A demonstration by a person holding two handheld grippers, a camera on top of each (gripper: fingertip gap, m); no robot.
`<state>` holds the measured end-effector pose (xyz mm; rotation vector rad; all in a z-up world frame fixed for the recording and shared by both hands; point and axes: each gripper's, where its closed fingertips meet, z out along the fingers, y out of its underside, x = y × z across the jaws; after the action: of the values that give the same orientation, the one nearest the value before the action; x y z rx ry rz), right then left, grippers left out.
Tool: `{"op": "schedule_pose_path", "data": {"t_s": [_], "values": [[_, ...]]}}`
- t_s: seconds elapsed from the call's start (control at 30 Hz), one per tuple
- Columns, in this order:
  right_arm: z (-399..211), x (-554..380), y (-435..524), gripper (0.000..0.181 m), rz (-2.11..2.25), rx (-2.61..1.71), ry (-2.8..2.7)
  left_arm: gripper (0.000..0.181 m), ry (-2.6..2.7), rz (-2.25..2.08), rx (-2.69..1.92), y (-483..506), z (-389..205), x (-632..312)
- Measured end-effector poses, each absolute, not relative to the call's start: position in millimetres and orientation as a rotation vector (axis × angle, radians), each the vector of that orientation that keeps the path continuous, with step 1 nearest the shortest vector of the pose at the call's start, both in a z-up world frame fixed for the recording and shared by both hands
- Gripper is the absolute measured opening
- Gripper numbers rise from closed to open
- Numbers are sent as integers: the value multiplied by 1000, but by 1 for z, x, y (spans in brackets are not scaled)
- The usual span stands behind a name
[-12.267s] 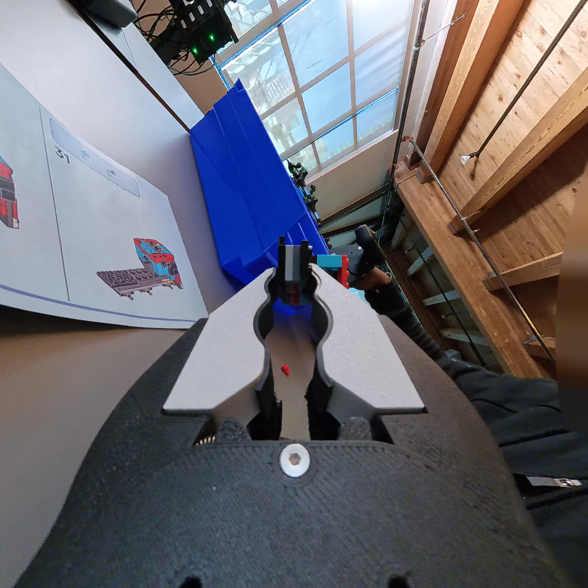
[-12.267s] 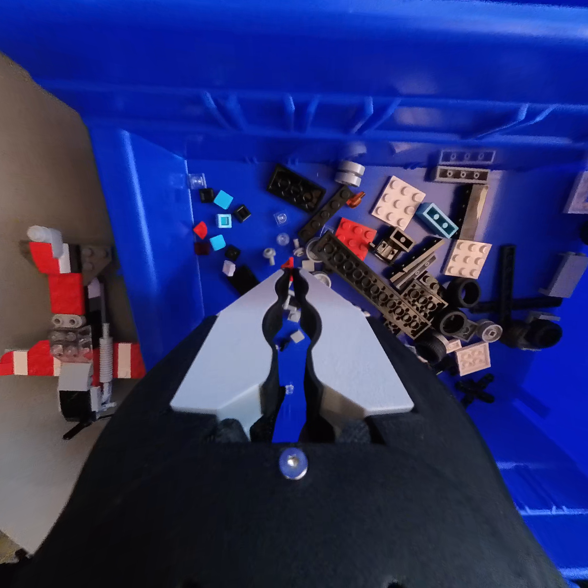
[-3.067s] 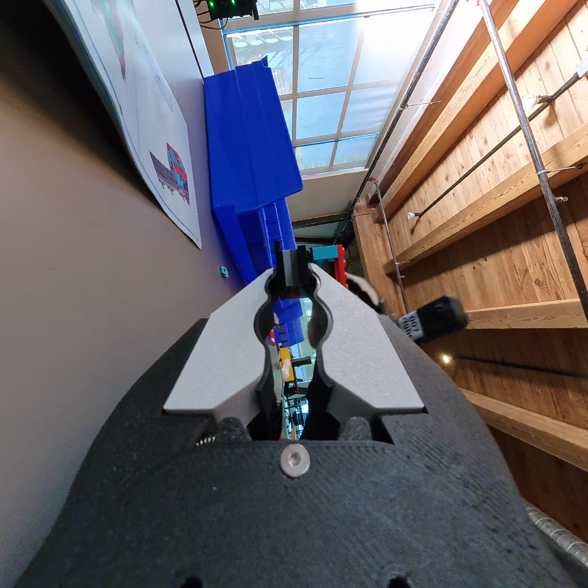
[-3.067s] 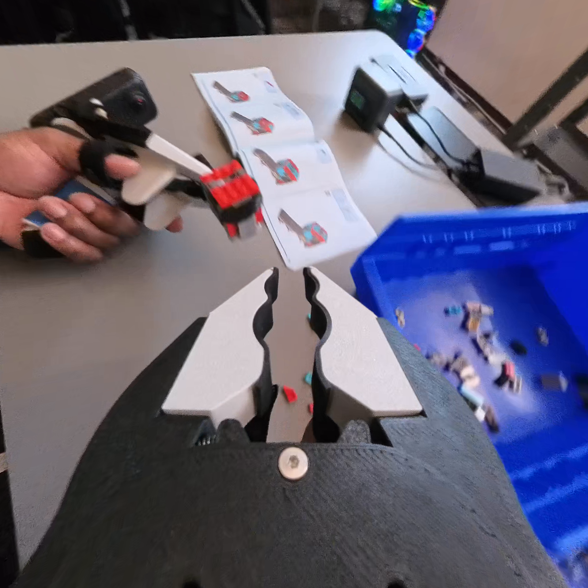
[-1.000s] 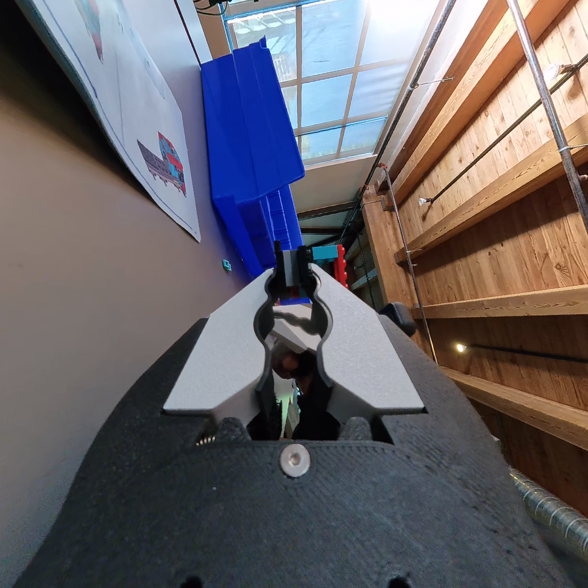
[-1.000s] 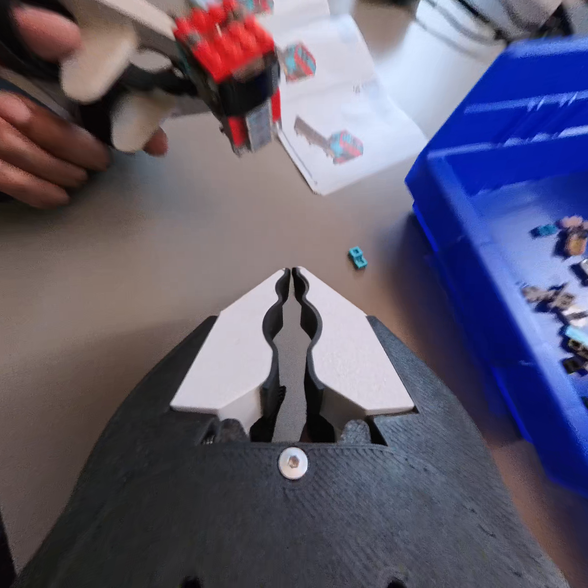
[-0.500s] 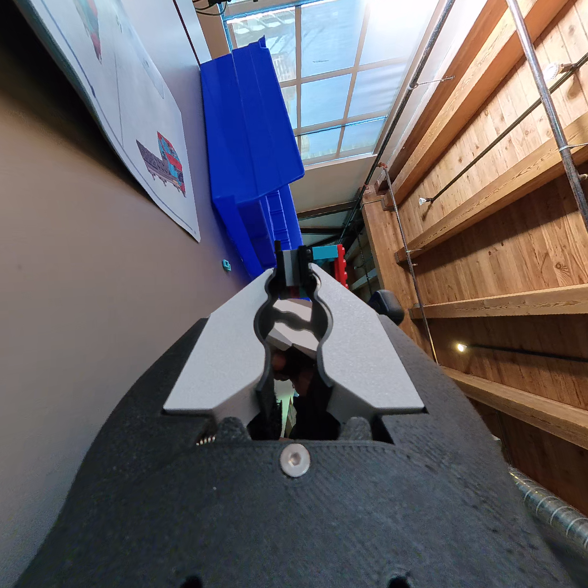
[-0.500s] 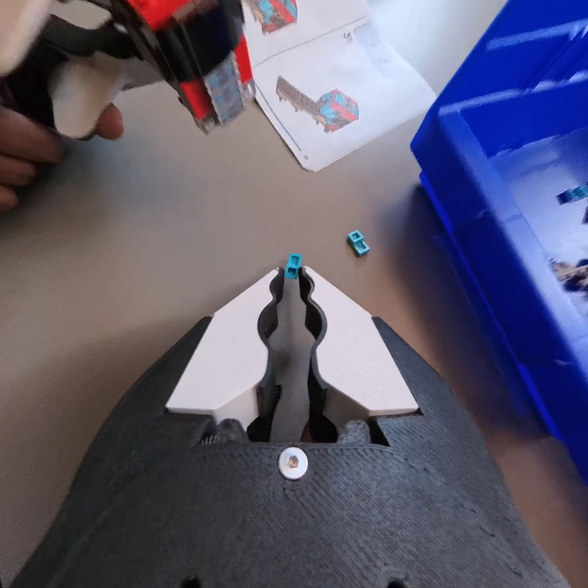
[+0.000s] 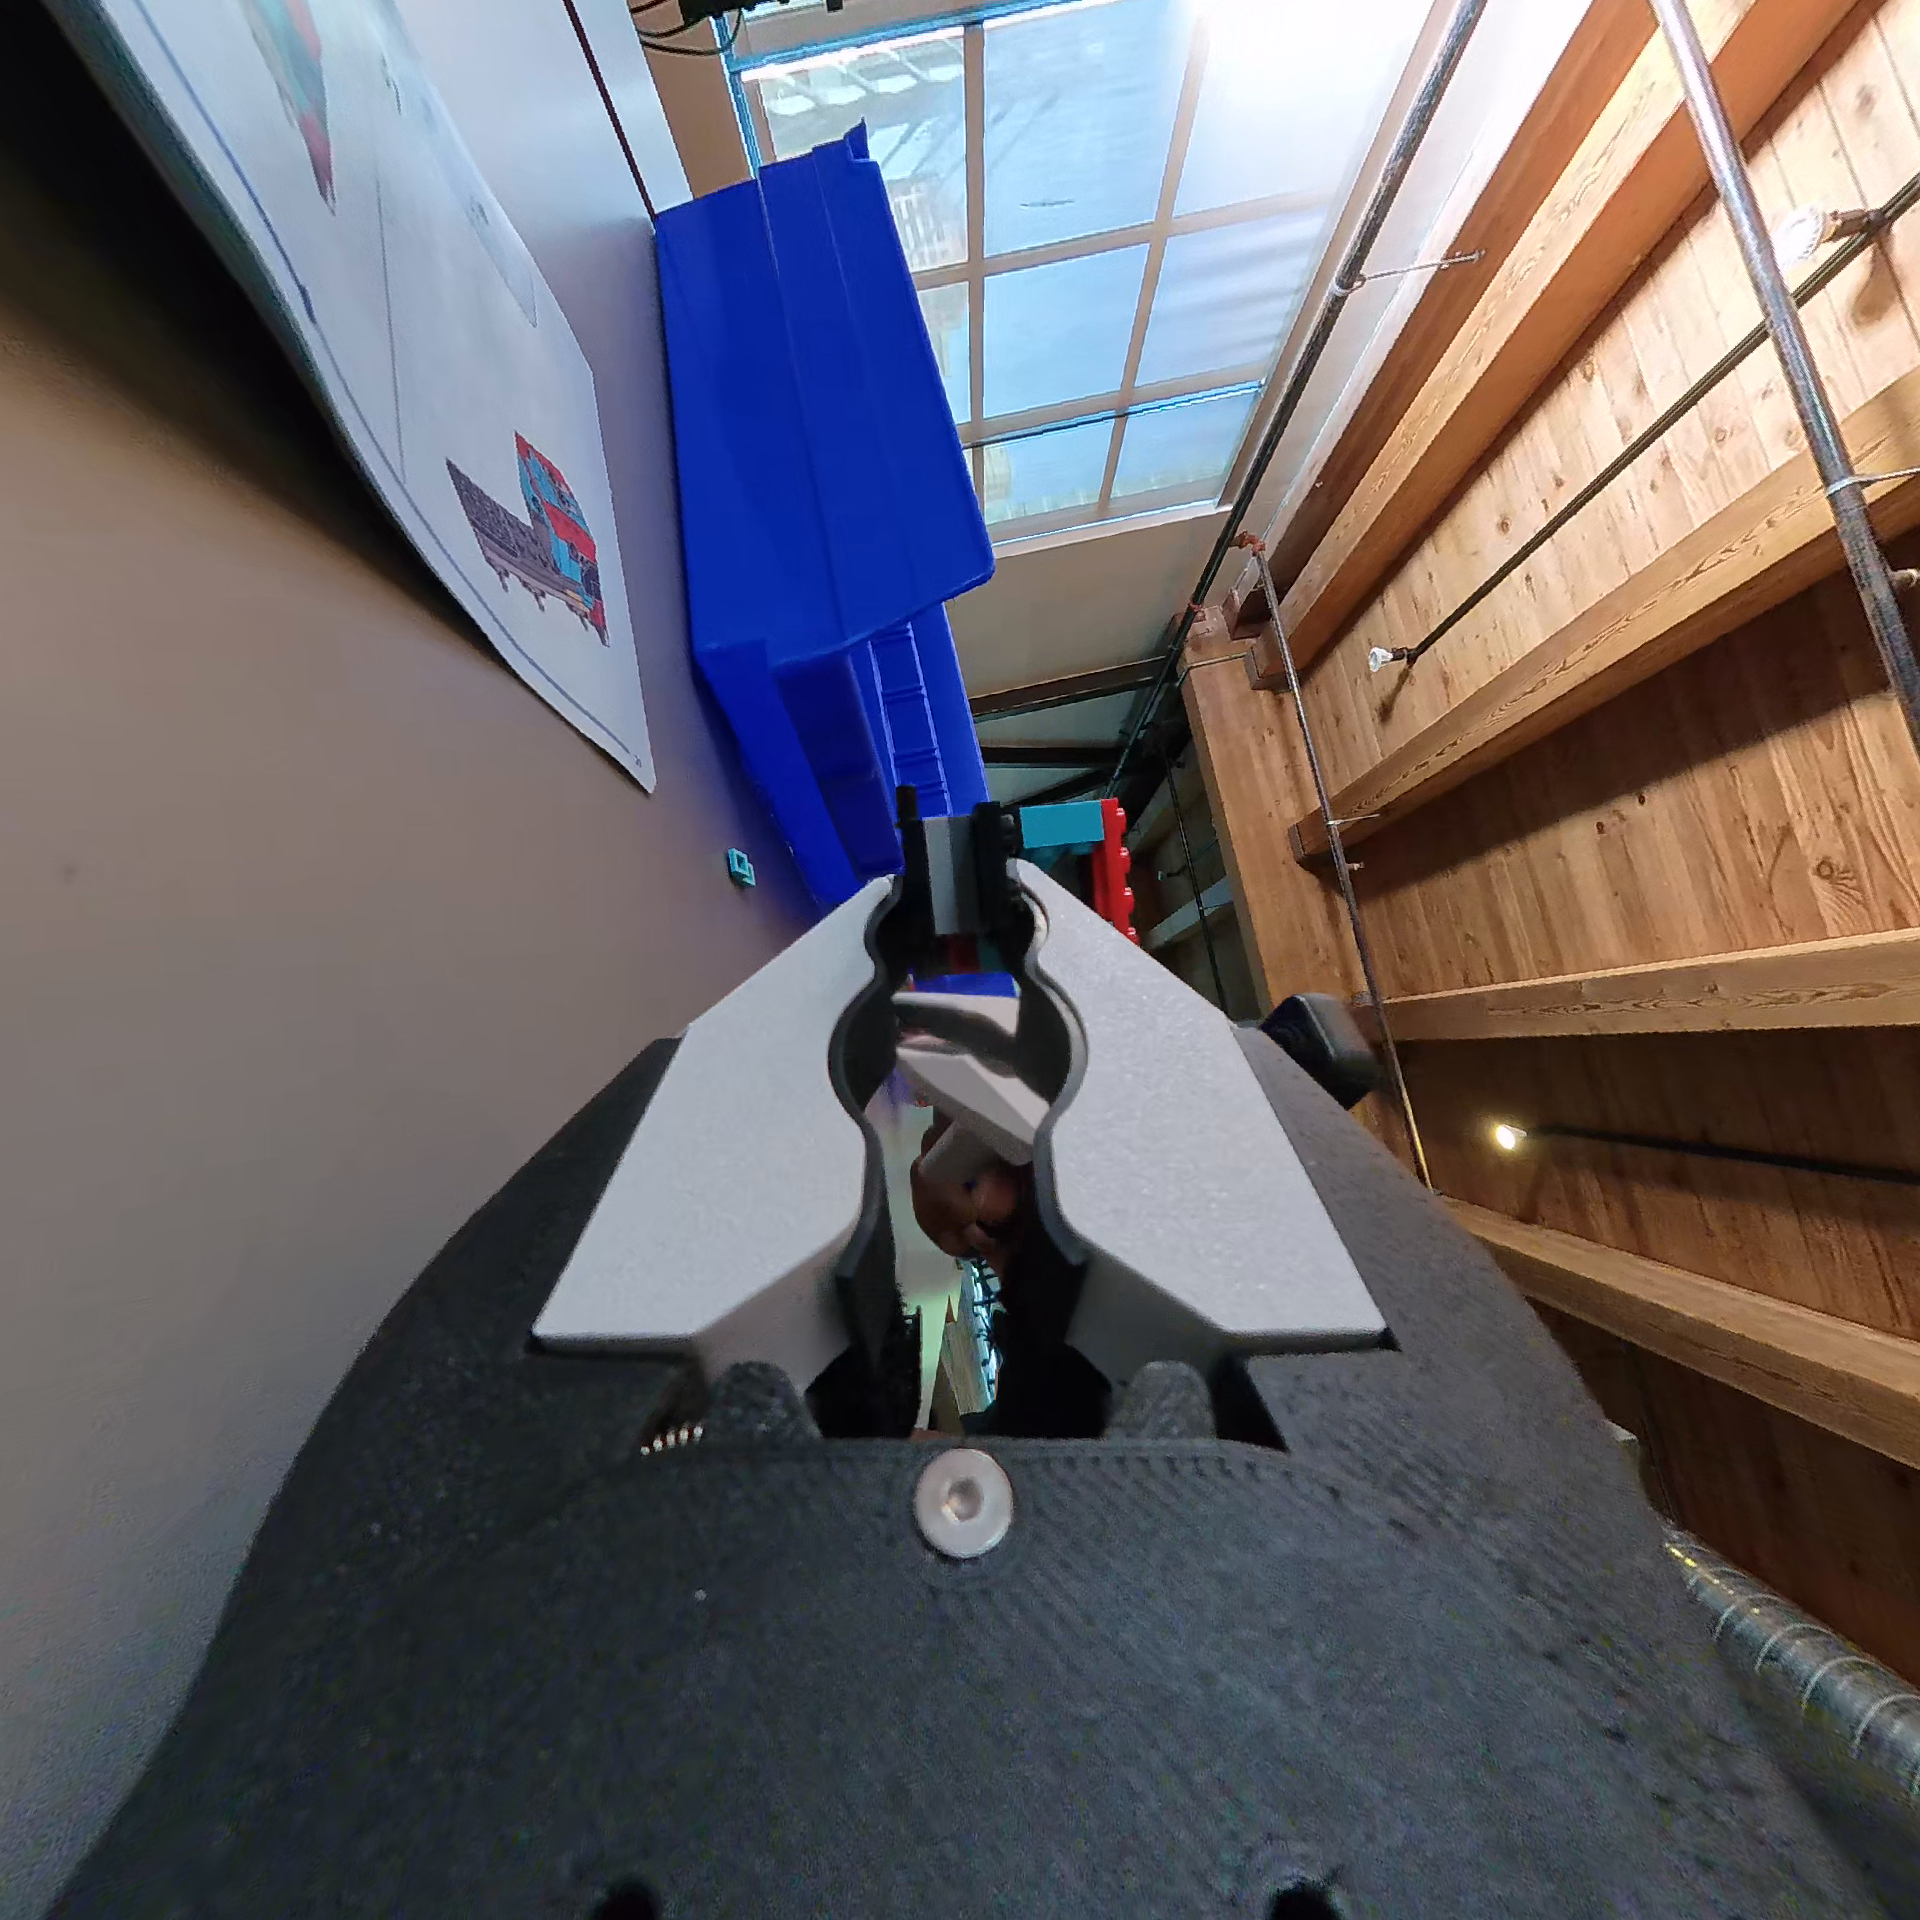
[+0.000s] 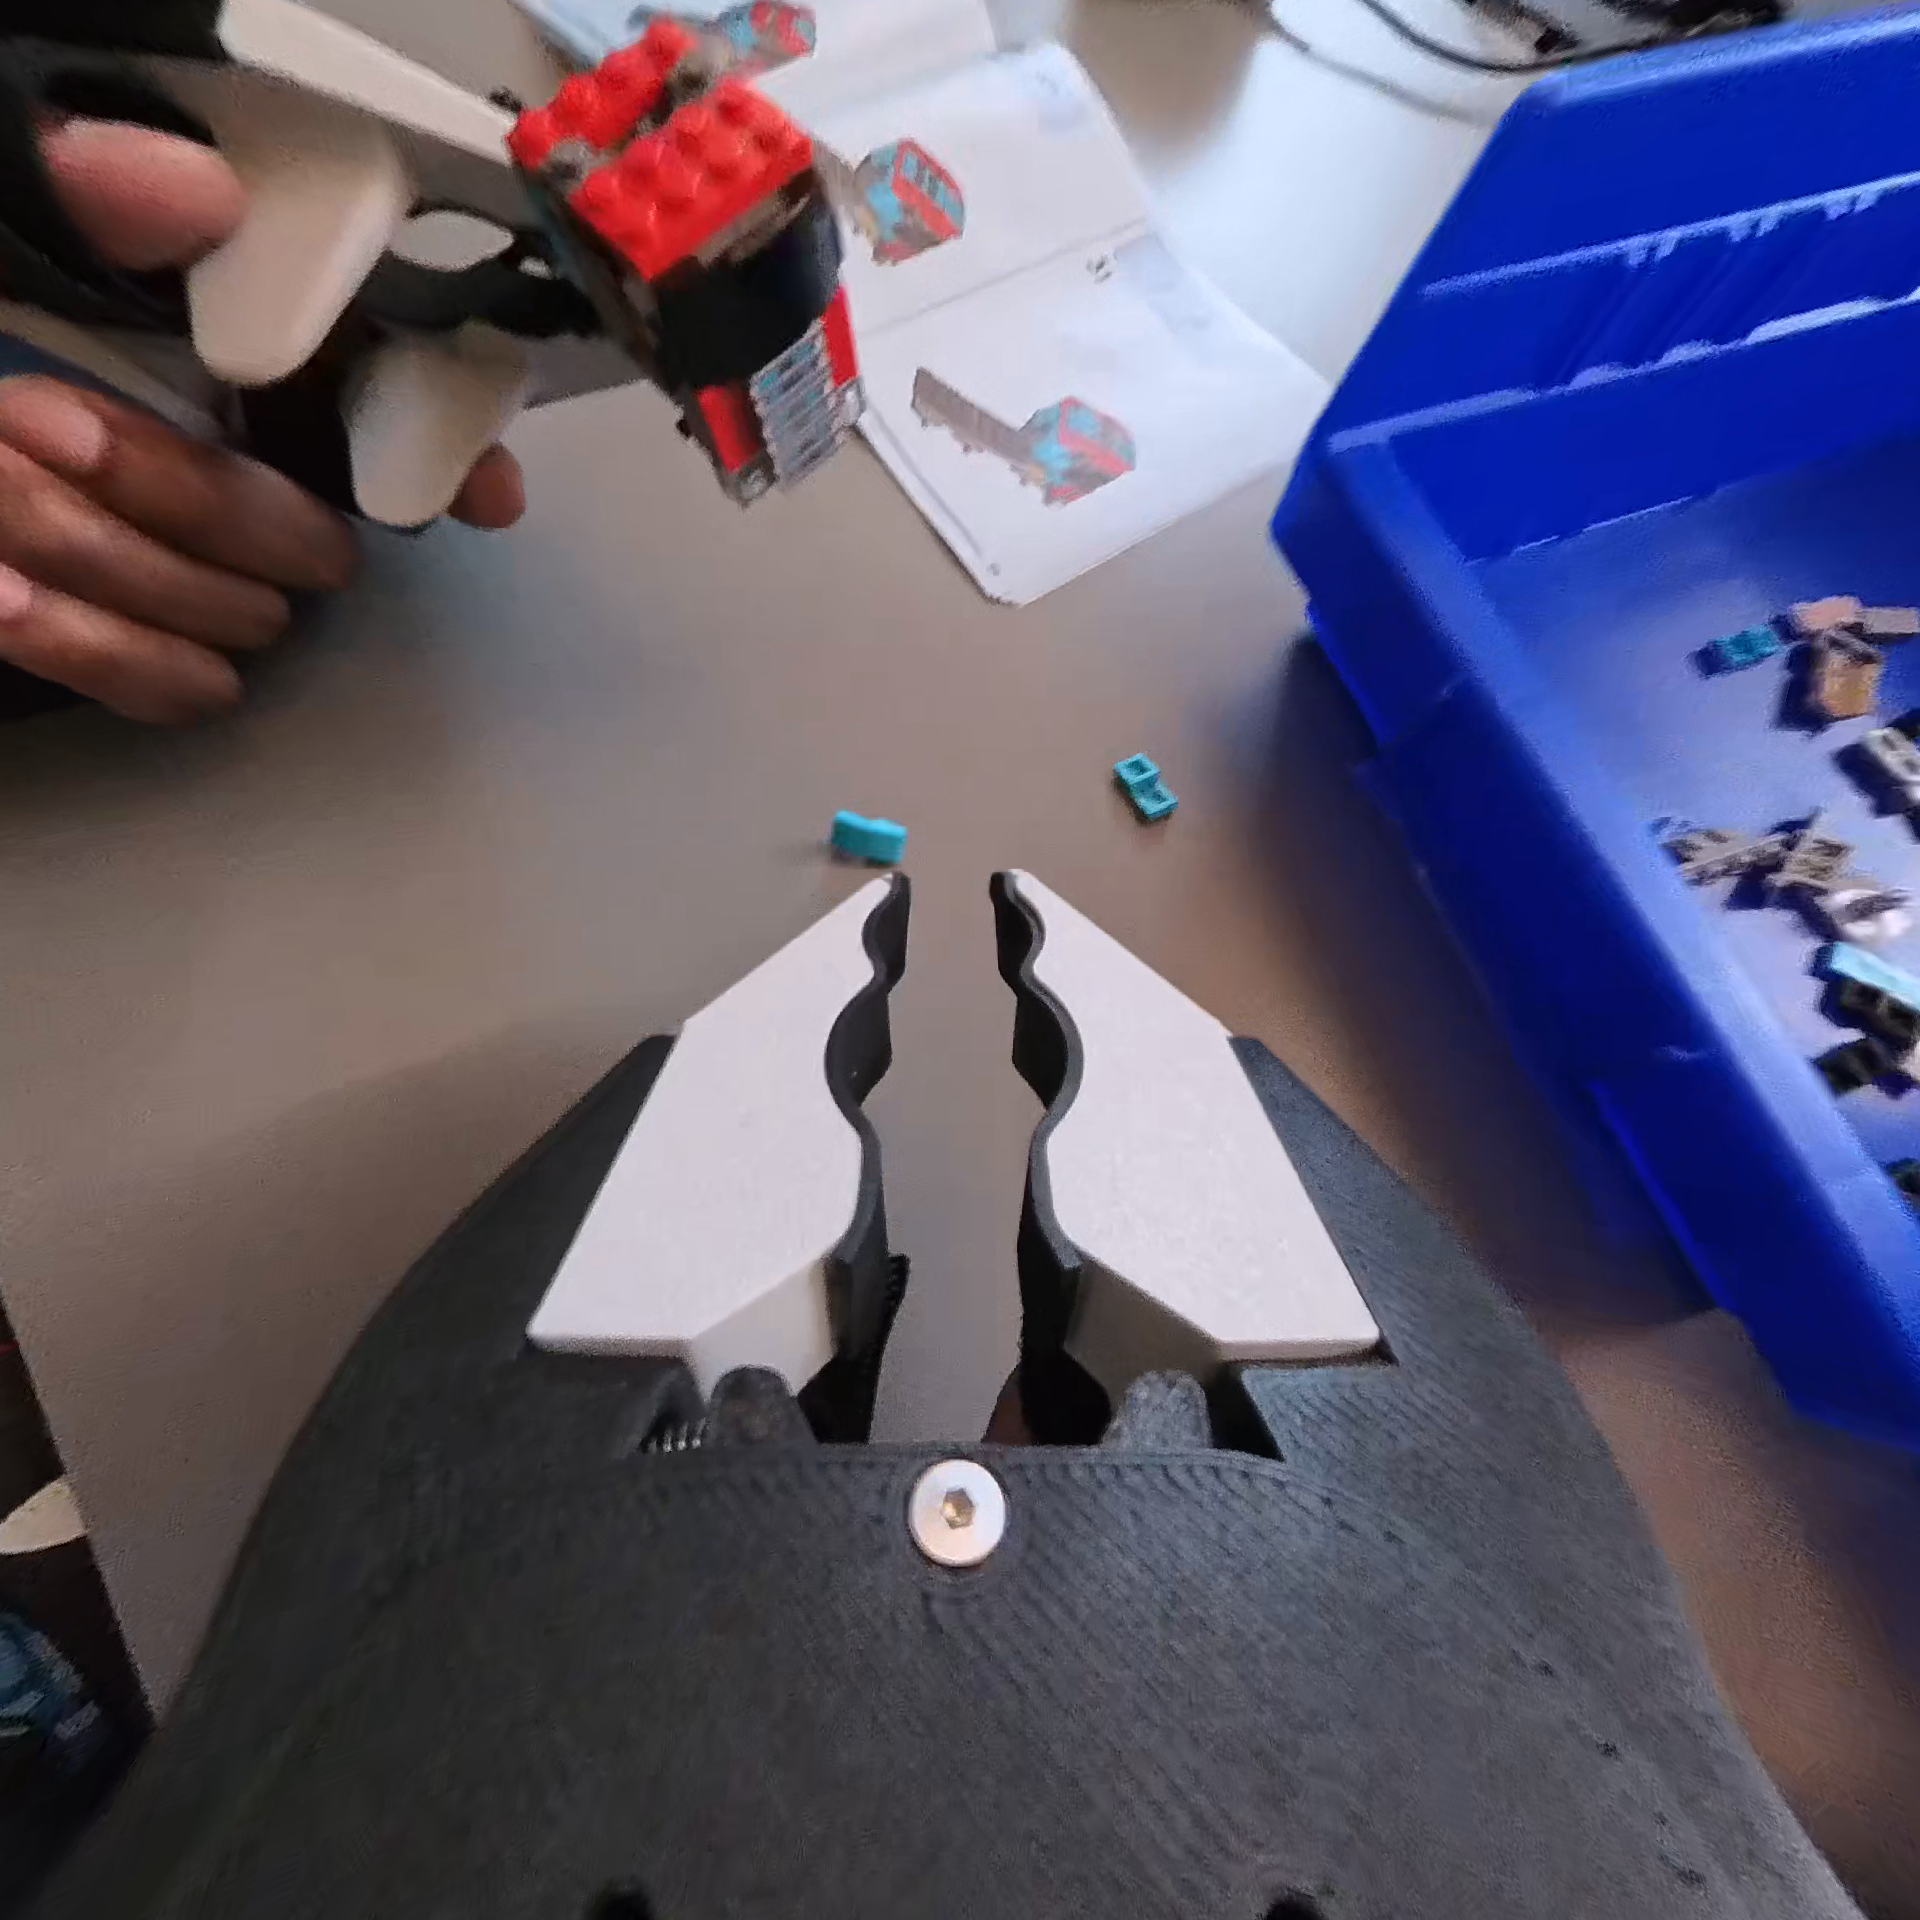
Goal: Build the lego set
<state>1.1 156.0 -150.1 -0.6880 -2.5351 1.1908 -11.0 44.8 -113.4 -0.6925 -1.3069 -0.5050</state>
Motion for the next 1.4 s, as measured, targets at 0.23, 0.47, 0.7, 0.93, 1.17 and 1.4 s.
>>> {"op": "schedule_pose_path", "data": {"t_s": [0.23,0.47,0.7,0.93,1.17,1.4], "values": [[-170,9,142,17,1141,-625,-2603,16,-1307,-506,-701,48,-113,-11],[-177,-4,131,18,1085,-411,-2625,16,-1312,-504,-707,47,-114,-10],[-165,0,121,21,1120,50,-2738,16,-1317,-502,-703,45,-115,-11],[-184,-5,121,13,955,124,-2799,16,-1316,-503,-693,43,-115,-12],[-186,-6,122,10,950,23,-2808,16,-1311,-504,-683,40,-114,-12],[-186,-4,120,13,962,17,-2801,16,-1309,-500,-676,38,-113,-11]]}}
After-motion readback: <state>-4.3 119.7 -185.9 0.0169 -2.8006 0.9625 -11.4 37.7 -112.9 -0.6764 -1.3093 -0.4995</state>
